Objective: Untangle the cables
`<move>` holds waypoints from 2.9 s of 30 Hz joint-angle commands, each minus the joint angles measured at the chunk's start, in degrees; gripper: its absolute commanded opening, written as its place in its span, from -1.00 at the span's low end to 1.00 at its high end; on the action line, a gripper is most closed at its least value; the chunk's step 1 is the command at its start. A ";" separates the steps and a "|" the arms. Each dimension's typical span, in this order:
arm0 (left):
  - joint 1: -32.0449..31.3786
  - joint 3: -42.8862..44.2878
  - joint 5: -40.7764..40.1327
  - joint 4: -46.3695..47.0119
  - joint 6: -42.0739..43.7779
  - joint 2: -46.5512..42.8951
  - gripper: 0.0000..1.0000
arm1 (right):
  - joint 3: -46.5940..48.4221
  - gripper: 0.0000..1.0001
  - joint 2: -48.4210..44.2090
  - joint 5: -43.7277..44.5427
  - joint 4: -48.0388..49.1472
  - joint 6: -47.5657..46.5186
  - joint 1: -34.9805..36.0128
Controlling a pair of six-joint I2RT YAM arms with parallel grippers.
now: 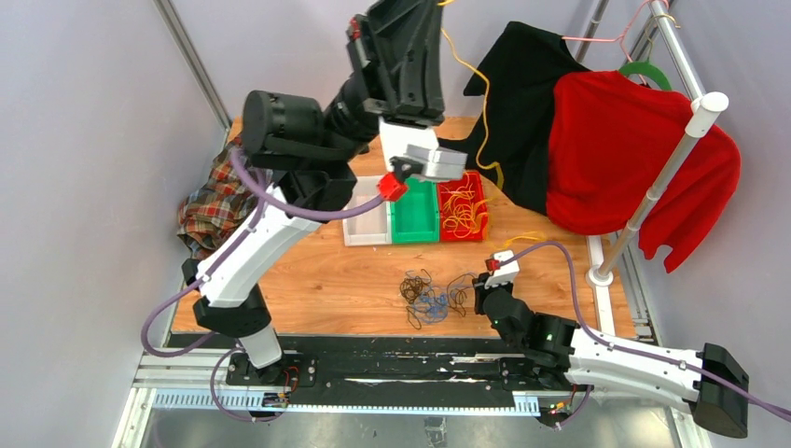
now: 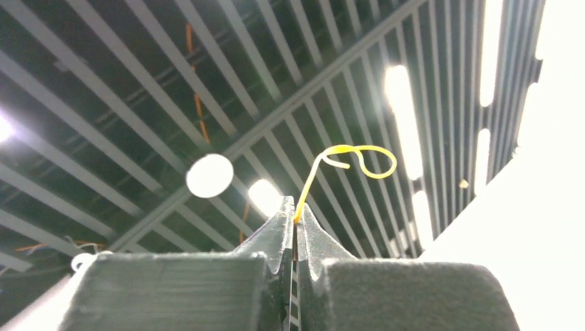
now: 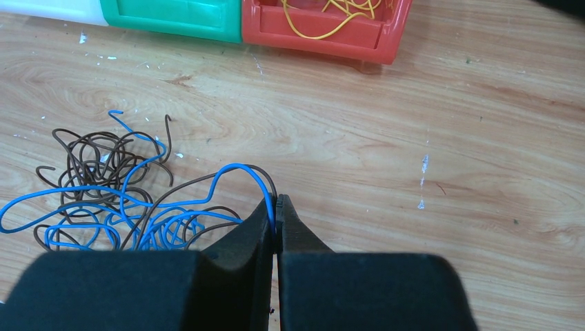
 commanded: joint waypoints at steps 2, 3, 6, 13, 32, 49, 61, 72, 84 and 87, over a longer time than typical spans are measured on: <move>0.98 3.18 -4.78 -2.95 -1.47 5.58 -0.99 | 0.15 -0.99 -1.53 1.70 -1.51 1.81 0.19; 1.19 4.32 -4.97 -3.24 -1.65 6.79 -0.99 | 0.07 -0.99 -1.62 1.69 -1.49 2.00 0.20; 2.21 7.65 -6.01 -3.63 -2.69 10.17 -0.99 | -0.24 -0.99 -1.58 1.41 -1.56 2.12 0.19; 4.67 9.60 -7.20 -2.11 -5.76 14.26 -0.99 | -0.75 -0.99 -2.20 1.56 -1.96 2.41 0.20; 10.32 4.00 -10.86 1.80 -12.21 20.21 -0.99 | -1.69 -0.99 -8.15 5.16 -8.77 4.81 0.20; 11.86 4.44 -13.12 1.80 -15.28 23.63 -0.99 | -1.57 -0.99 -9.36 2.62 -8.35 4.38 0.20; 11.99 -15.00 -18.34 1.36 -25.28 14.33 -0.99 | -1.40 -0.99 -8.93 2.74 -8.34 4.57 0.23; 11.99 -19.46 -16.58 -16.85 -53.99 9.34 -0.99 | -1.30 -0.99 -7.39 3.97 -7.36 5.22 0.19; 12.16 -33.80 -25.36 -25.44 -52.94 6.44 -0.99 | -2.88 -0.99 -9.30 5.11 -7.83 6.76 0.16; 12.34 -35.03 -25.75 -25.35 -51.52 7.52 -0.99 | -2.69 -0.99 -8.75 5.73 -7.99 6.73 0.13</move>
